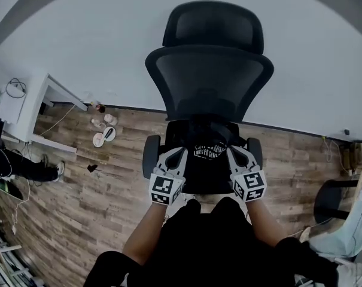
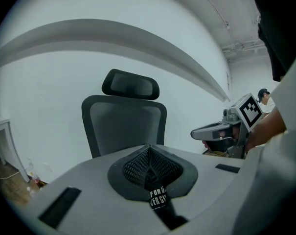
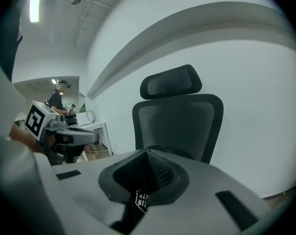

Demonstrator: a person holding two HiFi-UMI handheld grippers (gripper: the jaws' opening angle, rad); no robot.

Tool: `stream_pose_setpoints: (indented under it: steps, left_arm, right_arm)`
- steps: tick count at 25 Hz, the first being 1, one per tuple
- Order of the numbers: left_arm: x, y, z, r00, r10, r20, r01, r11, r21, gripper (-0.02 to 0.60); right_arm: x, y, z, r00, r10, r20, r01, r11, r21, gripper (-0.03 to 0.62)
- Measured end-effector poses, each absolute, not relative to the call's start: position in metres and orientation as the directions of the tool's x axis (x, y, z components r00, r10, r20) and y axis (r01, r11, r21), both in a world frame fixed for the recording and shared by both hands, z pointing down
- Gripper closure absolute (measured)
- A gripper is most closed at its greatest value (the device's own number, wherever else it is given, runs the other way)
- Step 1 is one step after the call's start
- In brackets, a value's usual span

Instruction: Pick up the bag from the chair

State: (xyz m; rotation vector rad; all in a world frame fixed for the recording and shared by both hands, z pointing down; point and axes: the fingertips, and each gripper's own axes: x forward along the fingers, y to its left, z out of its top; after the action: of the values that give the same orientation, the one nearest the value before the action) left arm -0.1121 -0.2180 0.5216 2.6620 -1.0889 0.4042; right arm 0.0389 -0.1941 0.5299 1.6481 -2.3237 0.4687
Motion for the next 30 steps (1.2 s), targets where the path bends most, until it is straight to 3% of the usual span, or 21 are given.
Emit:
stream_pose_setpoints:
  steps: [8, 23, 25, 26, 28, 30]
  left_arm:
    - [-0.09, -0.246, 0.553, 0.718, -0.579, 0.388, -0.669, -0.728, 0.152, 0.56]
    - [-0.08, -0.285, 0.622, 0.623, -0.56, 0.546, -0.739, -0.65, 0.175, 0.56]
    - [-0.081, -0.287, 0.636, 0.624, -0.539, 0.566, -0.744, -0.63, 0.222, 0.56]
    - [-0.08, -0.288, 0.644, 0.628, -0.523, 0.577, -0.744, -0.621, 0.248, 0.536]
    - [-0.08, -0.293, 0.659, 0.627, -0.492, 0.605, -0.743, -0.61, 0.274, 0.349]
    - [-0.079, -0.295, 0.675, 0.613, -0.459, 0.643, -0.745, -0.605, 0.279, 0.247]
  right_arm:
    - [0.06, -0.222, 0.556, -0.271, -0.859, 0.434, -0.962, 0.251, -0.105, 0.574]
    - [0.063, -0.269, 0.622, -0.373, -0.75, 0.546, -0.925, 0.349, -0.153, 0.572]
    - [0.064, -0.268, 0.637, -0.377, -0.727, 0.574, -0.923, 0.347, -0.167, 0.522]
    - [0.064, -0.269, 0.645, -0.381, -0.717, 0.585, -0.921, 0.348, -0.173, 0.458]
    - [0.063, -0.274, 0.659, -0.389, -0.696, 0.604, -0.917, 0.352, -0.186, 0.369]
    - [0.063, -0.279, 0.673, -0.393, -0.672, 0.628, -0.916, 0.35, -0.198, 0.278]
